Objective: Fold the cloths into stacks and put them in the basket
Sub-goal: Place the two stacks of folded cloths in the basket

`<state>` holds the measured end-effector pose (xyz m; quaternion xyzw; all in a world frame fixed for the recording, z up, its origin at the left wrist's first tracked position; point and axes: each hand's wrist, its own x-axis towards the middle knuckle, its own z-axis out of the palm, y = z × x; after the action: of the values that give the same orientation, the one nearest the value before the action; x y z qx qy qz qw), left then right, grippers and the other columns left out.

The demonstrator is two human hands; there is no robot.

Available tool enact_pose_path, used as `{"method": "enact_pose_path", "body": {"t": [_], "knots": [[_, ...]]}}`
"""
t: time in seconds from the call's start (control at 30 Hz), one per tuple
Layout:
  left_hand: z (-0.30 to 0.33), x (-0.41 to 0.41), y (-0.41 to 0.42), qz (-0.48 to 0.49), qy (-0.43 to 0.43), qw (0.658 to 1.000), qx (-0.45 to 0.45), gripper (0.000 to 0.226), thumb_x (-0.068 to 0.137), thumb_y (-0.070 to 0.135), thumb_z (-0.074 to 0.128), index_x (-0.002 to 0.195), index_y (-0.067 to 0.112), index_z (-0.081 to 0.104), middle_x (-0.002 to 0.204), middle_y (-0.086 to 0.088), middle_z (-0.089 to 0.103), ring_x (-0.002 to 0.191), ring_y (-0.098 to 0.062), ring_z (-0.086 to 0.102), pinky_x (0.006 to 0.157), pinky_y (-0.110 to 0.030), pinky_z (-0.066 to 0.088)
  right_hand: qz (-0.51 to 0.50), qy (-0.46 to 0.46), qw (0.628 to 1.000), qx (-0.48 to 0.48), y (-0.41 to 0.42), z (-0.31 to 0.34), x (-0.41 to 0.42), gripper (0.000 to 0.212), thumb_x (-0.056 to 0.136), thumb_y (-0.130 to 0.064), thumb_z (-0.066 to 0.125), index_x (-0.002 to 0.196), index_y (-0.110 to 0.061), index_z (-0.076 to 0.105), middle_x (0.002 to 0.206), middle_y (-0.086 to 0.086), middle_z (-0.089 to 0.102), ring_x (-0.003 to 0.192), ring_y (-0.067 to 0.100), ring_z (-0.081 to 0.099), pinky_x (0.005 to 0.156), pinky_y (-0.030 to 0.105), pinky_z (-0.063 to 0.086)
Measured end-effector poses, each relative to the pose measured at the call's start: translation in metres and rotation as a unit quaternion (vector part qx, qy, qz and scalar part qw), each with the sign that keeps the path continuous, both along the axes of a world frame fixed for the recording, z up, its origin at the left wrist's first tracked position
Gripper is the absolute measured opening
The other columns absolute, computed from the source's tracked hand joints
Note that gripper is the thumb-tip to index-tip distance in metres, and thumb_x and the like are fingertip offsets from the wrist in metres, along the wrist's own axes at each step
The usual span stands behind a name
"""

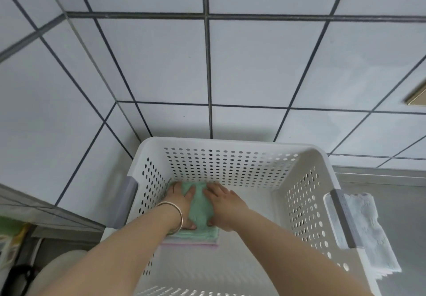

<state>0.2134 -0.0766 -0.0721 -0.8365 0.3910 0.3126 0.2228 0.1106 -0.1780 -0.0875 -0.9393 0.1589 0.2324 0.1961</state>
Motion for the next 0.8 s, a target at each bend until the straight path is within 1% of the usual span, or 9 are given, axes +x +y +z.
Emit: {"method": "enact_pose_path", "body": {"t": [0.1,0.17,0.27,0.37,0.47,0.53,0.63,0.73,0.8], "knots": [[0.019,-0.006,-0.005,-0.003,-0.01,1.0,0.018,0.101,0.079,0.051,0.061,0.149,0.021,-0.004,0.156,-0.019,-0.001,0.145,-0.035,0.004,0.117,-0.043,0.013,0.011,0.02,1.0,-0.018,0.001,0.013,0.006,0.085,0.082,-0.033,0.067,0.148,-0.013,0.016,0.157,0.004,0.011,0.145,0.022,0.008,0.115,0.045,0.022],[0.042,-0.017,-0.019,-0.033,-0.037,0.999,0.001,0.076,0.083,0.043,0.057,0.144,0.013,0.025,0.147,-0.016,0.033,0.135,-0.031,0.035,0.111,-0.041,0.031,0.028,0.018,0.997,-0.062,0.003,0.043,0.009,0.062,0.086,-0.029,0.062,0.14,-0.011,0.036,0.145,0.009,0.034,0.134,0.026,0.032,0.103,0.042,0.035],[0.095,-0.039,-0.047,-0.077,-0.077,0.989,-0.104,0.033,0.086,0.018,0.054,0.118,0.016,0.059,0.112,-0.008,0.065,0.101,-0.027,0.063,0.086,-0.034,0.051,0.03,-0.025,0.99,-0.136,-0.006,0.109,-0.005,0.029,0.093,-0.02,0.047,0.119,-0.01,0.055,0.118,0.006,0.058,0.109,0.026,0.055,0.086,0.035,0.042],[0.157,-0.074,-0.066,-0.103,-0.123,0.955,-0.251,0.026,0.087,0.015,0.046,0.107,0.02,0.061,0.107,-0.006,0.067,0.099,-0.029,0.064,0.078,-0.033,0.049,-0.033,-0.134,0.976,-0.17,-0.028,0.175,-0.05,0.025,0.093,-0.02,0.046,0.114,-0.015,0.058,0.115,0.005,0.06,0.106,0.026,0.058,0.077,0.032,0.037],[0.201,-0.124,-0.074,-0.091,-0.102,0.875,-0.465,0.026,0.092,0.016,0.041,0.113,0.019,0.055,0.115,-0.006,0.062,0.105,-0.028,0.06,0.083,-0.037,0.046,-0.114,-0.371,0.905,-0.173,-0.05,0.209,-0.122,0.024,0.087,-0.02,0.056,0.109,-0.019,0.062,0.103,0.001,0.065,0.096,0.023,0.062,0.076,0.031,0.043],[0.215,-0.162,-0.074,-0.091,-0.058,0.778,-0.619,0.033,0.09,0.018,0.041,0.12,0.016,0.054,0.118,-0.006,0.058,0.107,-0.024,0.059,0.09,-0.03,0.042,-0.191,-0.493,0.831,-0.174,-0.066,0.207,-0.176,0.025,0.081,-0.014,0.062,0.106,-0.016,0.064,0.093,-0.001,0.066,0.084,0.02,0.064,0.07,0.034,0.051],[0.213,-0.231,-0.079,-0.097,-0.006,0.655,-0.749,0.032,0.084,0.009,0.045,0.115,0.007,0.056,0.111,-0.008,0.058,0.105,-0.017,0.055,0.091,-0.014,0.037,-0.344,-0.506,0.781,-0.126,-0.092,0.179,-0.242,0.02,0.084,-0.008,0.059,0.101,-0.017,0.064,0.086,-0.007,0.061,0.079,0.015,0.06,0.066,0.03,0.048],[0.189,-0.305,-0.102,-0.071,0.094,0.603,-0.789,0.035,0.082,-0.001,0.047,0.115,0.01,0.052,0.113,-0.007,0.055,0.11,-0.013,0.05,0.099,-0.012,0.036,-0.458,-0.5,0.734,-0.027,-0.105,0.148,-0.28,0.021,0.087,-0.006,0.054,0.089,-0.025,0.061,0.083,-0.008,0.064,0.076,0.012,0.06,0.067,0.016,0.044],[0.156,-0.336,-0.121,-0.034,0.139,0.618,-0.773,0.039,0.082,0.001,0.043,0.118,0.015,0.046,0.118,-0.006,0.054,0.114,-0.012,0.048,0.103,-0.009,0.031,-0.506,-0.489,0.71,0.025,-0.11,0.13,-0.293,0.023,0.086,-0.007,0.054,0.083,-0.029,0.059,0.08,-0.009,0.065,0.075,0.005,0.06,0.063,0.005,0.041]]}}
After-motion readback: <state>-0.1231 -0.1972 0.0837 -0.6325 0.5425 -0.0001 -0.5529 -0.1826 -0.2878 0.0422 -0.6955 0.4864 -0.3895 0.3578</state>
